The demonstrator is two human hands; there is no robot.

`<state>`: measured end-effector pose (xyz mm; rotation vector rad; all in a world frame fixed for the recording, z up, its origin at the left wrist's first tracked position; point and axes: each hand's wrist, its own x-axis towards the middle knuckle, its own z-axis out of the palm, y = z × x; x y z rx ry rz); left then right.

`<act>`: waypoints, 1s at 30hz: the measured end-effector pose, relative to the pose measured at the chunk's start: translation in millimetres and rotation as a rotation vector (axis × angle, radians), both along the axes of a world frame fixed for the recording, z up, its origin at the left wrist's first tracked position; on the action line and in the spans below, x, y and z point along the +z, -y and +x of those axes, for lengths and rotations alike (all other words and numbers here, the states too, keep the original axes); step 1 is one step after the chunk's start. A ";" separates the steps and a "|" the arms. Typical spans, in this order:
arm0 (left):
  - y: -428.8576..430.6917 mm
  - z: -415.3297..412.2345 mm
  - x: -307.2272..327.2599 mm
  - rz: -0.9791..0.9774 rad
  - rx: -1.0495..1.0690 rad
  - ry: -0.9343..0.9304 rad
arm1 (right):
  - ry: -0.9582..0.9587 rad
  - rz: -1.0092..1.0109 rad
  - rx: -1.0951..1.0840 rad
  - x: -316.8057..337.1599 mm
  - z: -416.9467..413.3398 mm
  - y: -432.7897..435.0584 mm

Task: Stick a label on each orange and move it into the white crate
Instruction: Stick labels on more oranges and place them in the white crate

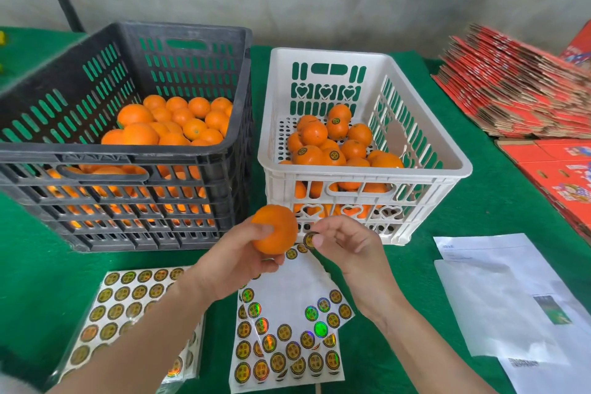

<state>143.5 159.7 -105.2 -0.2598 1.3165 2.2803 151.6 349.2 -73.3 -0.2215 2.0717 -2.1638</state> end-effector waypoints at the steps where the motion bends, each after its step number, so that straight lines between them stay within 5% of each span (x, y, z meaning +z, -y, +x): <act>1: -3.1 0.8 2.7 0.061 0.020 0.024 | -0.034 0.028 0.022 6.0 0.2 3.2; 8: -11.9 4.1 11.6 0.100 0.064 -0.011 | -0.186 0.282 0.049 25.7 0.1 19.5; 21: -16.7 9.8 12.2 0.104 0.105 -0.017 | -0.296 0.421 -0.042 21.9 4.2 25.9; 30: -16.0 10.4 15.4 -0.094 0.124 -0.123 | -0.399 0.585 -0.034 25.8 2.8 22.6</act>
